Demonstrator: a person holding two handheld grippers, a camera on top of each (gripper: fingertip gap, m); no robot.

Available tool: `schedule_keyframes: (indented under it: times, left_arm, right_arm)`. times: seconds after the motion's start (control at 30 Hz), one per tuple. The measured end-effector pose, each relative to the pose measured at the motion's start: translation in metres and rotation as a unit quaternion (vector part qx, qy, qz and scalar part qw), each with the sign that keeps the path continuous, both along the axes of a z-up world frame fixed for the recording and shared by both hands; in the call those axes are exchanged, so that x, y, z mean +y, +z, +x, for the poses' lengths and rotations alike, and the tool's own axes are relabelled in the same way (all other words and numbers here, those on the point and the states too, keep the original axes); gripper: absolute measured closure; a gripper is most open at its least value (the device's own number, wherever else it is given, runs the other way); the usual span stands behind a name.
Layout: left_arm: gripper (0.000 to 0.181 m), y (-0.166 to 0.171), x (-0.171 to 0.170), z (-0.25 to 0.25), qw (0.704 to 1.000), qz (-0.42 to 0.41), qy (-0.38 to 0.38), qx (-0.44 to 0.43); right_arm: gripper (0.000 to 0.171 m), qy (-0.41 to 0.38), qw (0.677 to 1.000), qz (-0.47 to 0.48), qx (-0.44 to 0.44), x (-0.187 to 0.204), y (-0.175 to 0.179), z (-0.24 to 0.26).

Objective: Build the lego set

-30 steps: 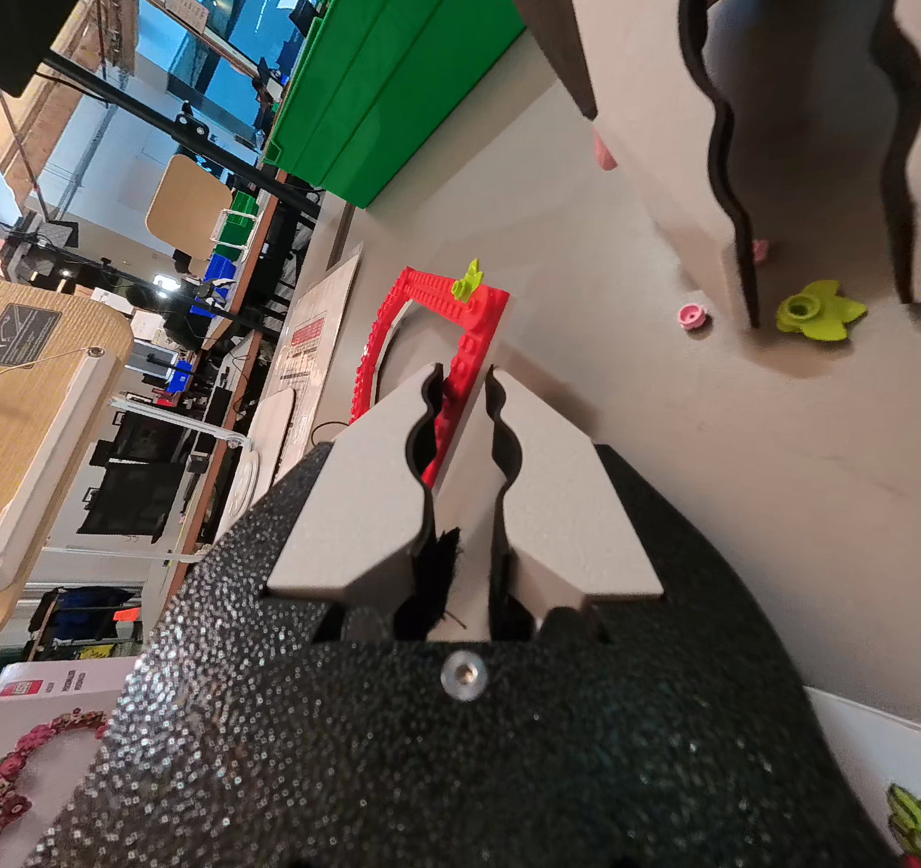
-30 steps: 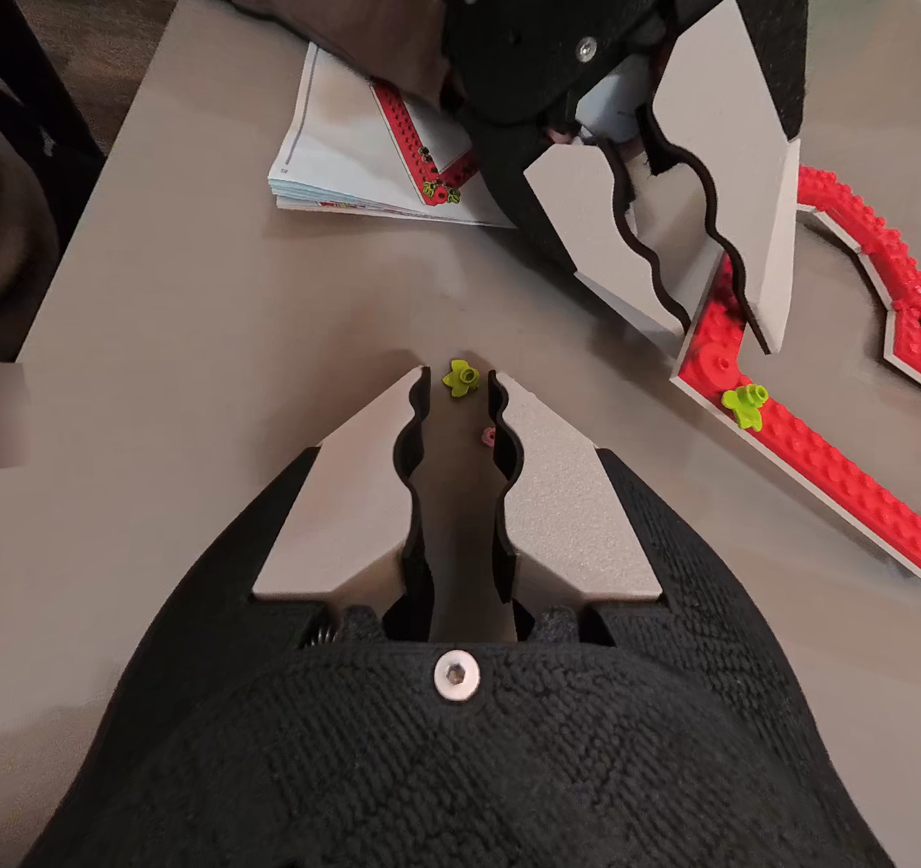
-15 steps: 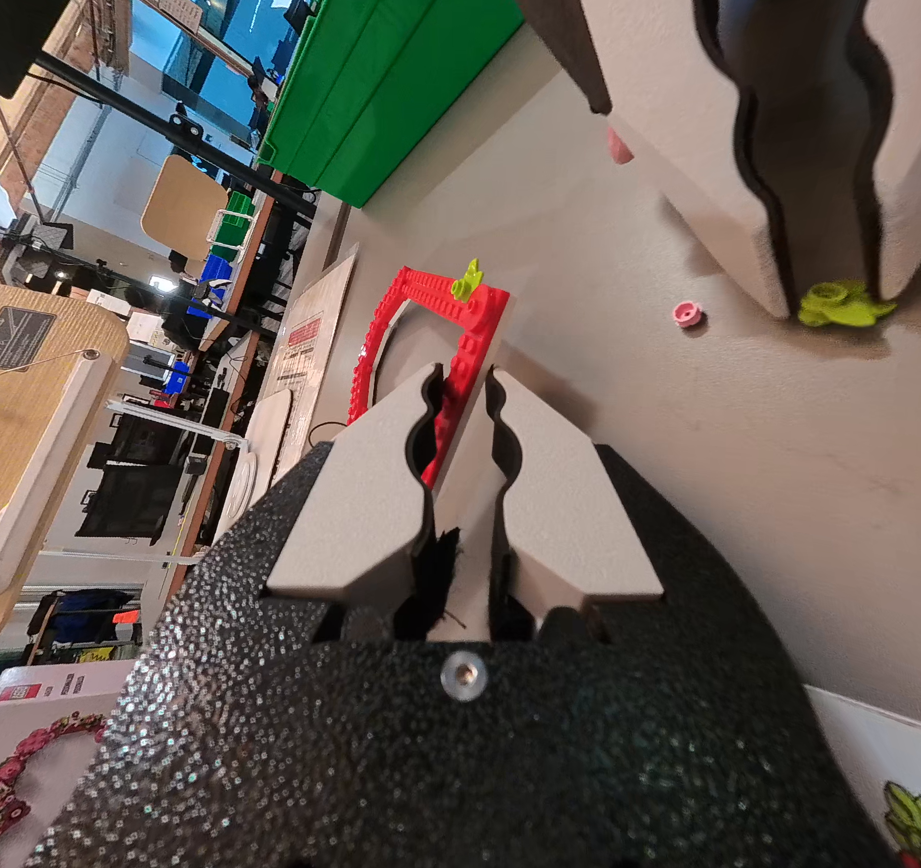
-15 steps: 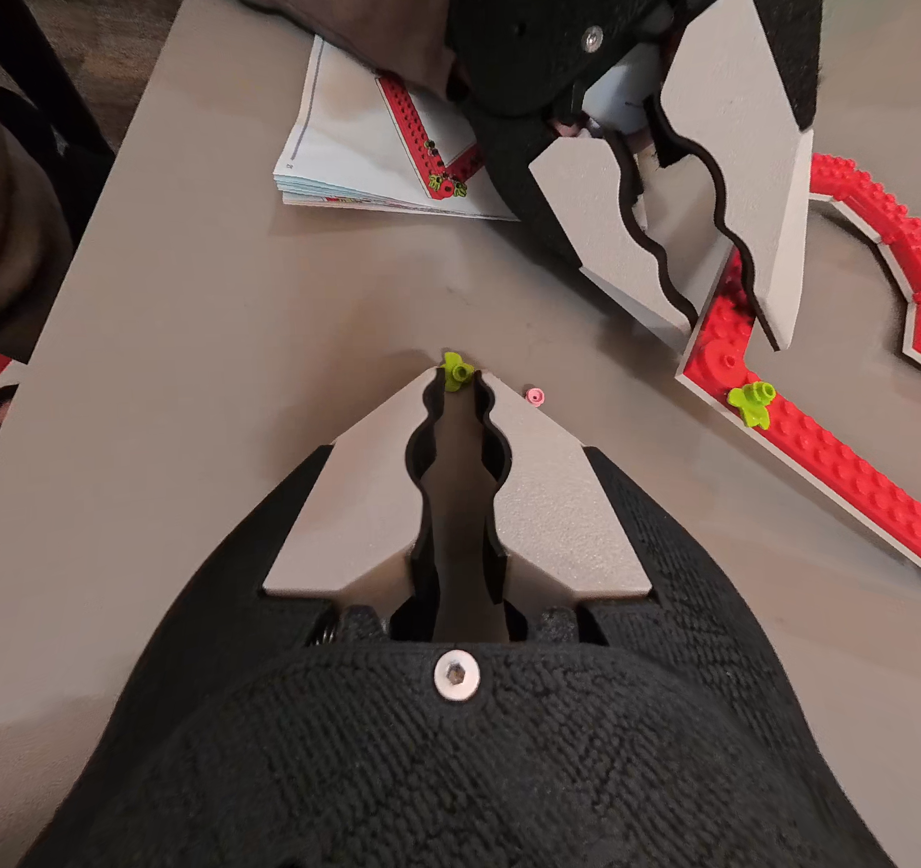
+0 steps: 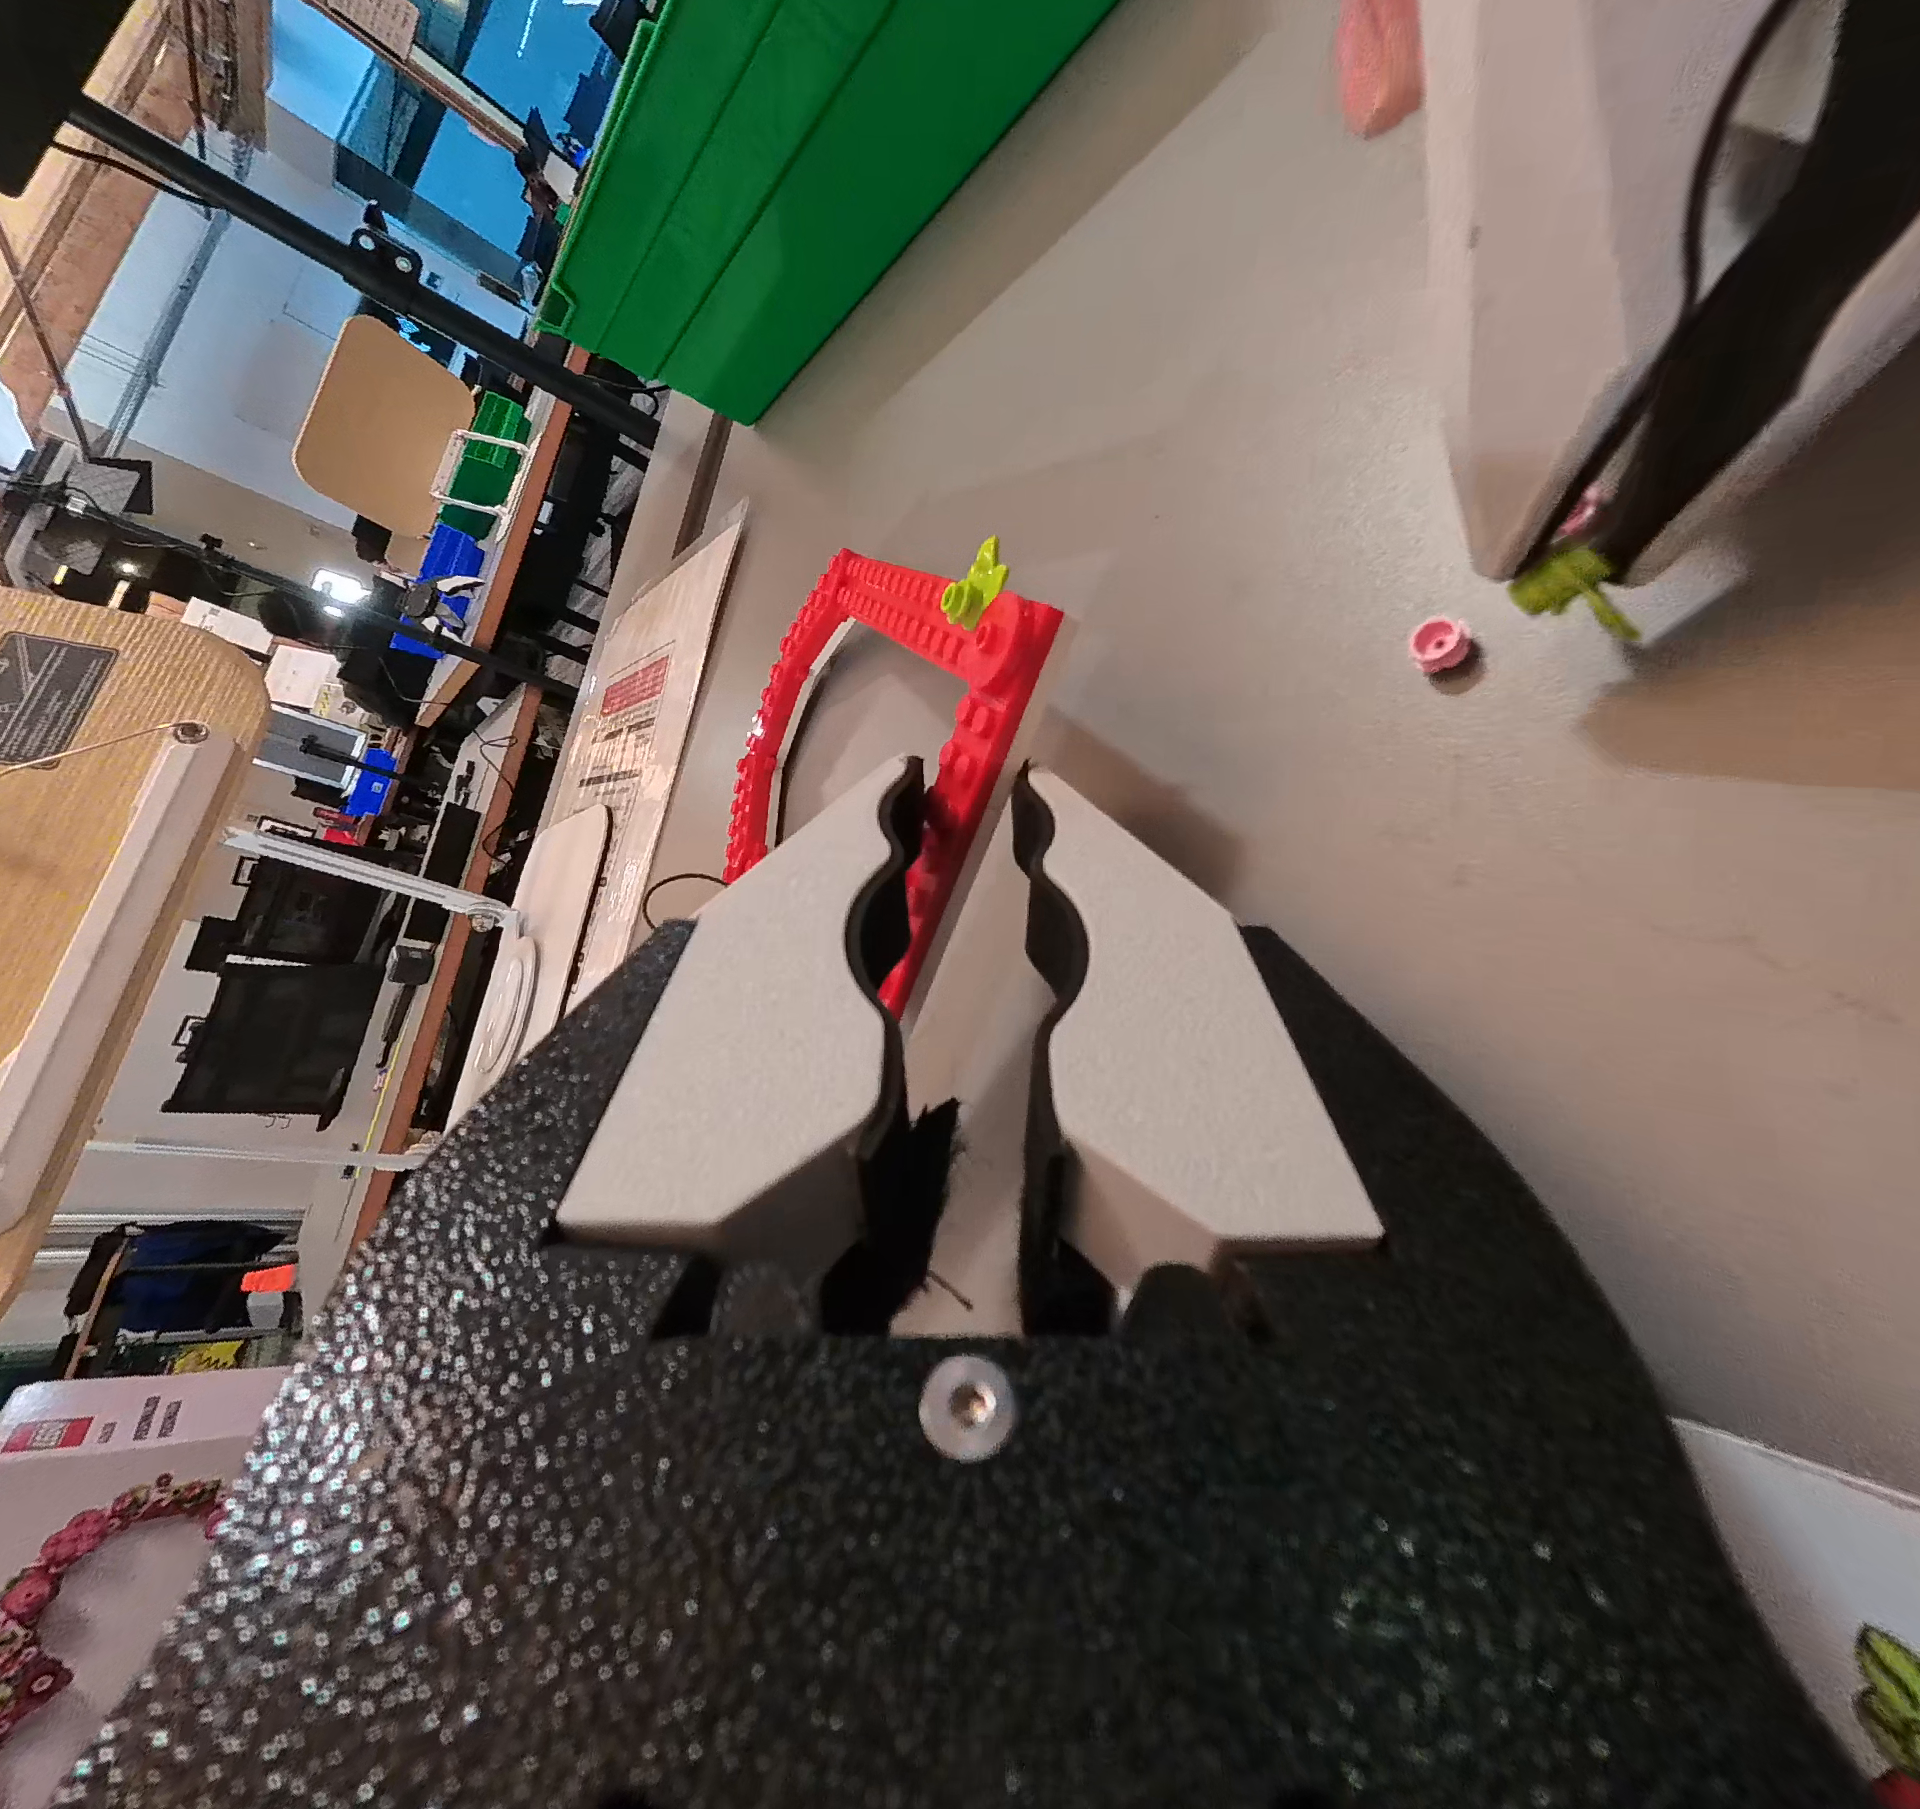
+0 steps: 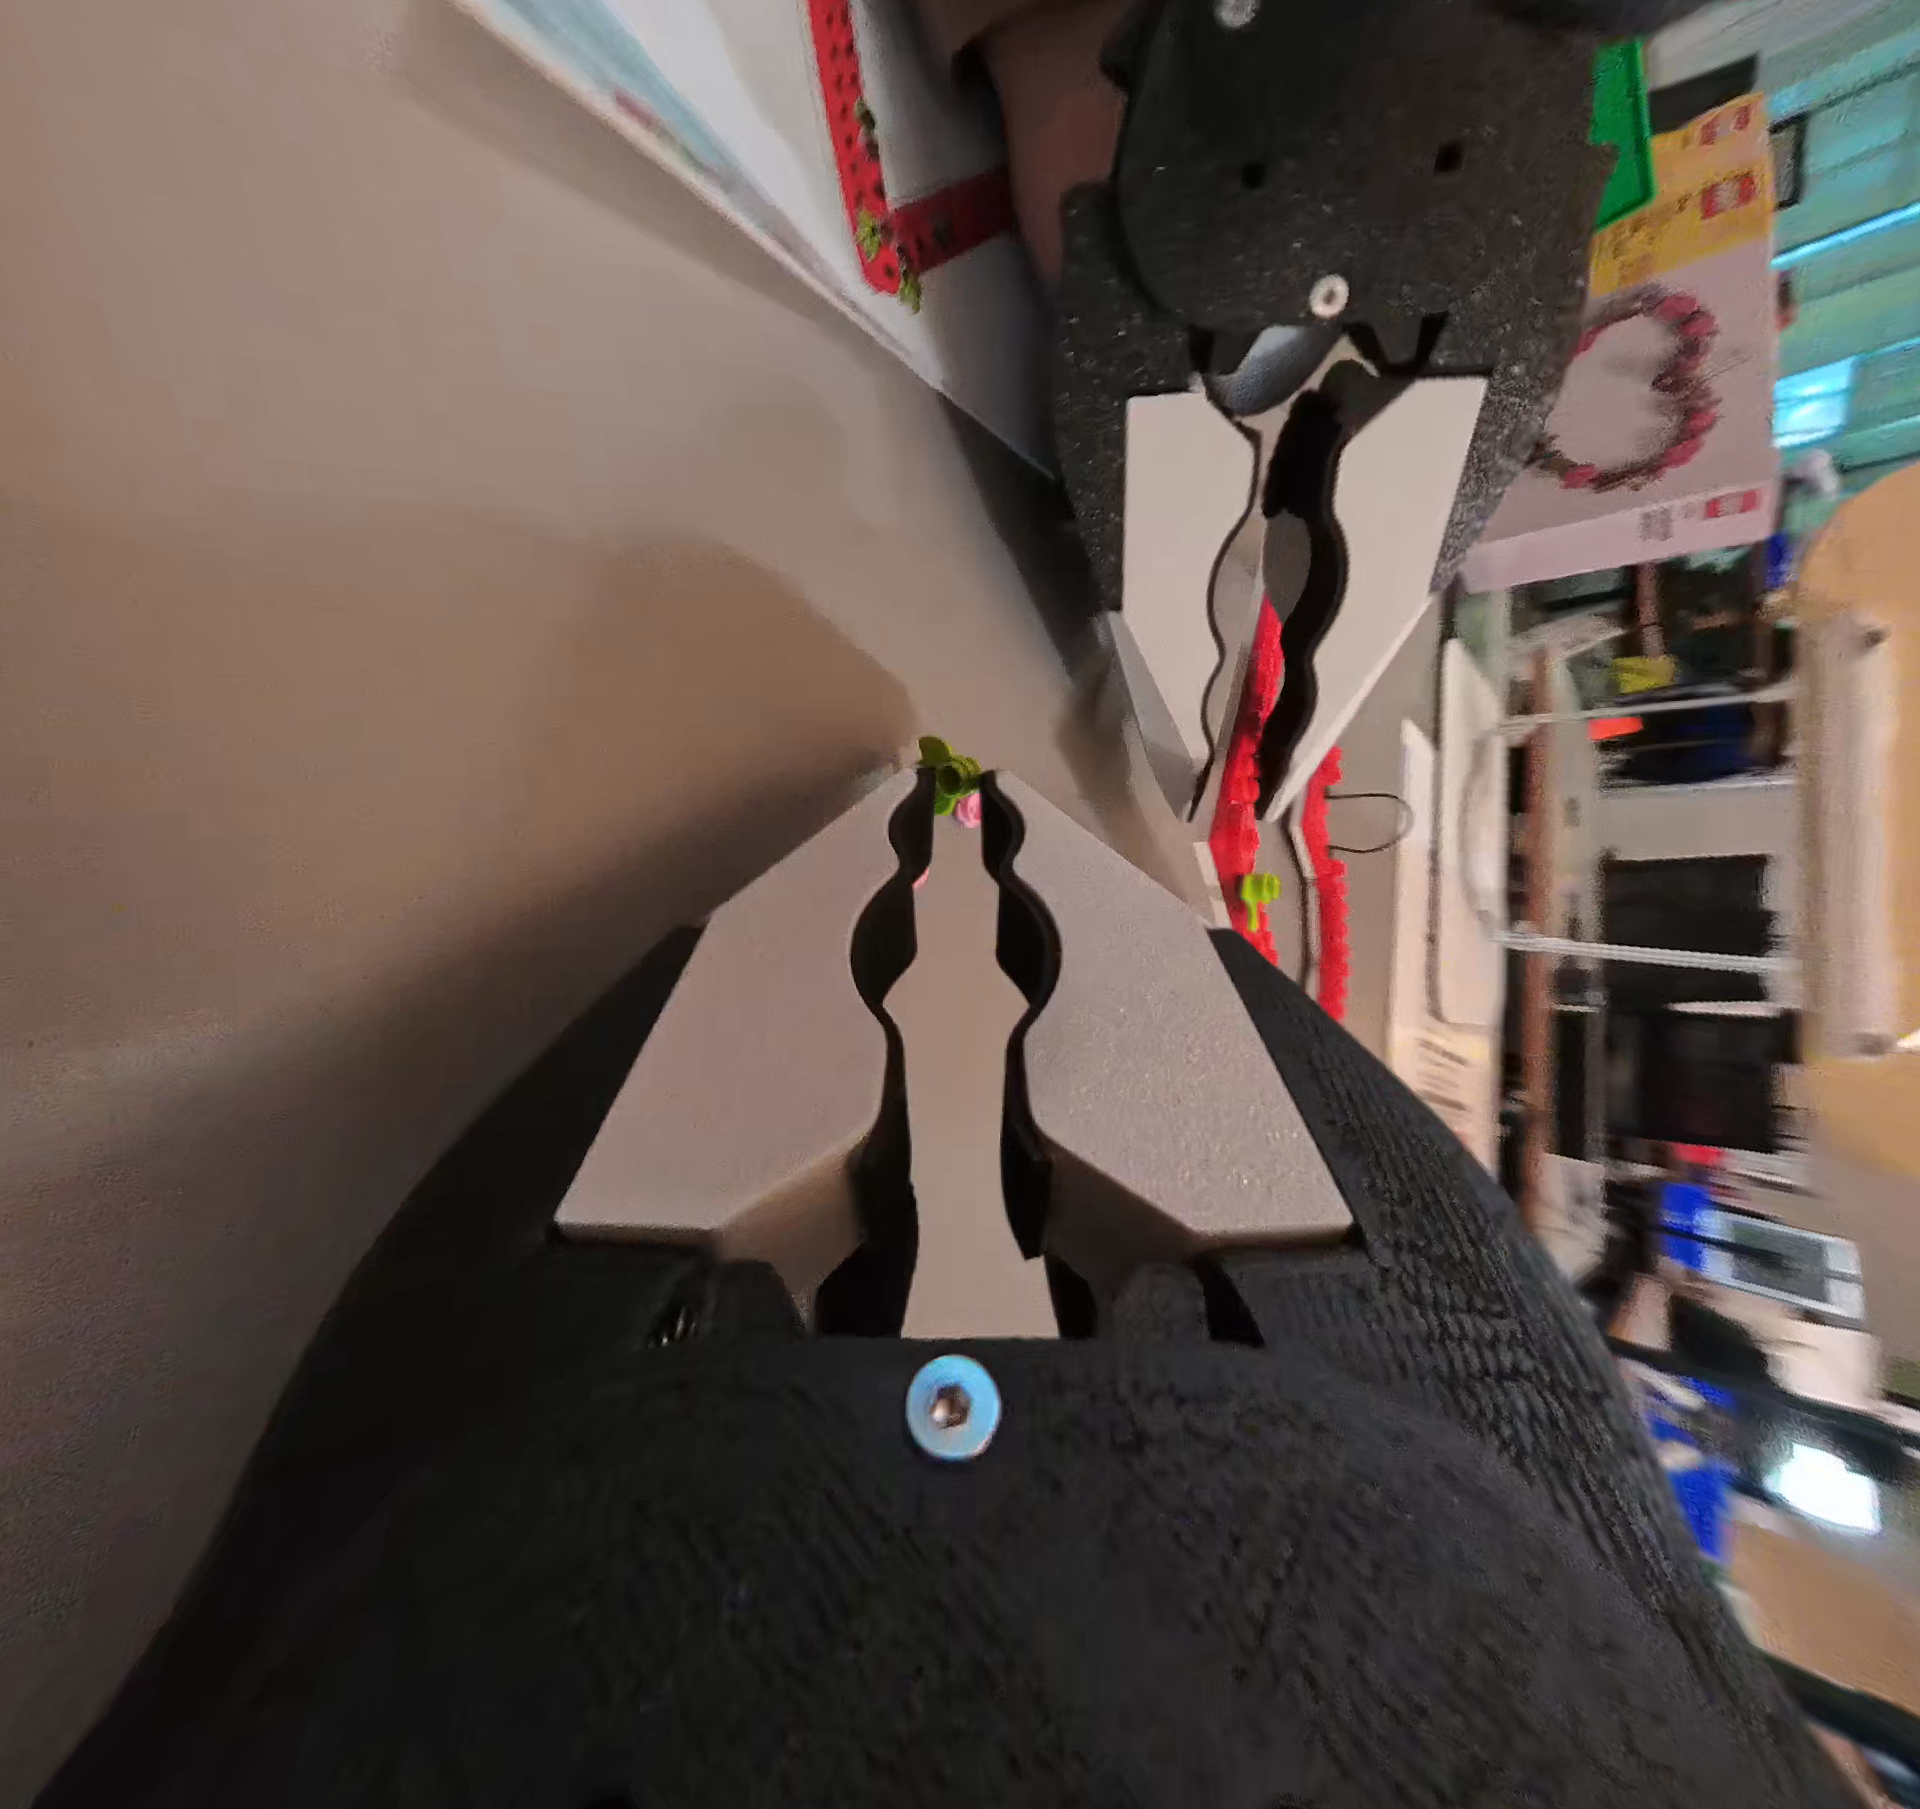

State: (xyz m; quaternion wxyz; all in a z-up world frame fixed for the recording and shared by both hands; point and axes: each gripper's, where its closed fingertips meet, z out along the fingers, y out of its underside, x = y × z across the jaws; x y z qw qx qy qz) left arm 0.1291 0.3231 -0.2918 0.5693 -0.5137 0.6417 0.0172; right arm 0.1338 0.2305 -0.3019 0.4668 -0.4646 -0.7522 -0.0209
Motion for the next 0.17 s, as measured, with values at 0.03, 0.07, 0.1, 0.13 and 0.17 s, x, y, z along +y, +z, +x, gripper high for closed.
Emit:
schedule_keyframes:
  times: [0.03, 0.07, 0.1, 0.13, 0.17]
  left_arm:
    - [0.167, 0.0000, -0.0001, 0.0001, 1.000, 0.001, 0.000, 0.000]
    - [0.167, 0.0000, 0.0000, 0.0002, 1.000, 0.001, 0.000, 0.001]
    - [0.167, 0.0001, -0.0001, 0.0001, 1.000, 0.001, 0.000, 0.001]
    - [0.167, 0.0002, -0.0001, 0.0001, 1.000, 0.001, 0.000, 0.000]
    - [0.167, 0.0002, 0.0000, 0.0001, 1.000, 0.001, 0.001, 0.000]
  right_arm:
    - [0.164, 0.002, 1.000, 0.025, -0.012, -0.0003, -0.0012, 0.0023]
    - [0.164, 0.007, 0.999, 0.039, -0.023, -0.0020, -0.0031, 0.0045]
    - [0.164, 0.010, 0.998, 0.050, -0.031, -0.0035, -0.0037, 0.0064]
    - [0.164, 0.015, 0.997, 0.059, -0.043, -0.0052, -0.0045, 0.0088]
    - [0.163, 0.021, 0.996, 0.068, -0.058, -0.0065, -0.0054, 0.0115]
